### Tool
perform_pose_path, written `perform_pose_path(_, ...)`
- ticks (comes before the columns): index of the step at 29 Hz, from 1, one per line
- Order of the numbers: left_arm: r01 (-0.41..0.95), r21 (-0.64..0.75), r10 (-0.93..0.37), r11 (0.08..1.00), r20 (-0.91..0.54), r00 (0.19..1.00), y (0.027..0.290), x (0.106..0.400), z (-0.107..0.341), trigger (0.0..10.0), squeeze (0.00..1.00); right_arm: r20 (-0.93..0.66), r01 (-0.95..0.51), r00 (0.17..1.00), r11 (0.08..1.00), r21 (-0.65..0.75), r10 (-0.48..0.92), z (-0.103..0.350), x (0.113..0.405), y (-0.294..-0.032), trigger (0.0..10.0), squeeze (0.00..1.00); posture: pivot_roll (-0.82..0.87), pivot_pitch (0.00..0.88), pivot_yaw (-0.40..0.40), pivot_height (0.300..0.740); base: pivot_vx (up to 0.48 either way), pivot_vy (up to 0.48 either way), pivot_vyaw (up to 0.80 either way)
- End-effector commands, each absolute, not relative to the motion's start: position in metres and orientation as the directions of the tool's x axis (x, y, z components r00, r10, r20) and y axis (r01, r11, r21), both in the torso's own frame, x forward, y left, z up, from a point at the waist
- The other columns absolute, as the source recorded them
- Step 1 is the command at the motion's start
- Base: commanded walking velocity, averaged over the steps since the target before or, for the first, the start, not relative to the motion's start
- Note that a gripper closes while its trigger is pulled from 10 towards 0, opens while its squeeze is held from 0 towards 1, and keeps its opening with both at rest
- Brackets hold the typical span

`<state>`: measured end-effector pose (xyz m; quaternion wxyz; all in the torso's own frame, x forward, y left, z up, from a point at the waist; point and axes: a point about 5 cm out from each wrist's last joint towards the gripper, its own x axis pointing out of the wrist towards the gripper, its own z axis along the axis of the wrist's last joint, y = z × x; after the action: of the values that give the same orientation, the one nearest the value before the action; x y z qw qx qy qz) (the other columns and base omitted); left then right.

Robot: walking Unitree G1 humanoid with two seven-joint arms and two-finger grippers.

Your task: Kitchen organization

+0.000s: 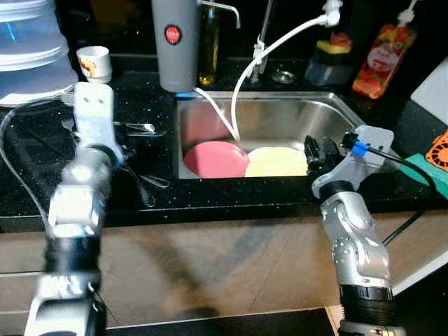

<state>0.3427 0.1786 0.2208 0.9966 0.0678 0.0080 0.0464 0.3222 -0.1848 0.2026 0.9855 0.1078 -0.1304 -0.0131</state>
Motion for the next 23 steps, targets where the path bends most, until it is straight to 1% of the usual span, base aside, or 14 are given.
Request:
perform_pose_path(1, -0.139, 0.131, 0.144, 0.982, -0.028, 0.989, 0.169, 0.328, 0.218, 10.0, 0.00, 0.227, 0.008, 0.972, 0.976, 0.219, -0.059, 0.196, 0.322, -0.187, 10.0, 0.00, 0.11, 0.016, -0.036, 0.740, 0.000, 0.000, 0.00)
perform_pose_path(3, -0.170, 0.115, 0.178, 0.979, -0.061, 0.982, 0.169, 0.320, 0.212, 10.0, 0.00, 0.227, 0.008, 0.972, 0.976, 0.218, -0.059, 0.195, 0.322, -0.187, 10.0, 0.00, 0.10, 0.014, -0.033, 0.740, 0.000, 0.000, 0.00)
perform_pose_path(6, -0.194, 0.113, 0.202, 0.974, -0.068, 0.977, 0.171, 0.314, 0.208, 10.0, 0.00, 0.227, 0.009, 0.972, 0.976, 0.218, -0.060, 0.195, 0.321, -0.187, 10.0, 0.00, 0.10, 0.014, -0.033, 0.740, 0.000, 0.000, 0.00)
perform_pose_path(7, -0.228, 0.113, 0.236, 0.967, -0.072, 0.969, 0.174, 0.308, 0.205, 10.0, 1.00, 0.226, 0.009, 0.972, 0.976, 0.218, -0.060, 0.195, 0.321, -0.188, 10.0, 0.00, 0.11, 0.012, -0.034, 0.740, 0.000, 0.000, 0.00)
perform_pose_path(10, -0.252, 0.123, 0.261, 0.960, -0.063, 0.963, 0.177, 0.305, 0.204, 10.0, 1.00, 0.225, 0.008, 0.973, 0.976, 0.216, -0.058, 0.194, 0.321, -0.188, 10.0, 0.00, 0.11, 0.011, -0.036, 0.740, 0.000, 0.000, 0.00)
perform_pose_path(13, -0.274, 0.101, 0.281, 0.957, -0.070, 0.957, 0.176, 0.304, 0.203, 10.0, 1.00, 0.223, 0.000, 0.973, 0.977, 0.214, -0.049, 0.194, 0.323, -0.186, 10.0, 0.00, 0.11, 0.005, -0.046, 0.740, 0.000, 0.000, 0.00)
perform_pose_path(14, -0.269, 0.054, 0.273, 0.962, -0.104, 0.956, 0.173, 0.306, 0.199, 10.0, 0.00, 0.224, -0.004, 0.973, 0.977, 0.213, -0.045, 0.195, 0.324, -0.185, 10.0, 0.00, 0.11, 0.000, -0.049, 0.740, 0.000, 0.000, 0.00)
perform_pose_path(15, -0.269, 0.054, 0.273, 0.962, -0.104, 0.956, 0.173, 0.306, 0.199, 10.0, 0.00, 0.224, -0.004, 0.973, 0.977, 0.213, -0.045, 0.195, 0.324, -0.185, 10.0, 0.00, 0.11, 0.000, -0.049, 0.740, 0.000, 0.000, 0.00)
perform_pose_path(19, -0.238, -0.091, 0.214, 0.967, -0.223, 0.951, 0.158, 0.320, 0.187, 10.0, 0.00, 0.230, -0.017, 0.973, 0.977, 0.214, -0.033, 0.197, 0.327, -0.183, 10.0, 0.00, 0.11, 0.000, -0.057, 0.740, 0.000, 0.000, 0.00)
perform_pose_path(22, -0.230, -0.119, 0.195, 0.966, -0.252, 0.948, 0.154, 0.327, 0.184, 10.0, 0.00, 0.230, -0.020, 0.973, 0.977, 0.214, -0.030, 0.197, 0.328, -0.181, 10.0, 0.00, 0.11, 0.000, -0.057, 0.740, 0.000, 0.000, 0.00)
perform_pose_path(23, -0.242, -0.188, 0.181, 0.952, -0.292, 0.939, 0.147, 0.336, 0.180, 10.0, 0.00, 0.232, -0.021, 0.972, 0.977, 0.214, -0.029, 0.198, 0.329, -0.181, 10.0, 0.00, 0.11, 0.000, -0.055, 0.740, 0.000, 0.000, 0.00)
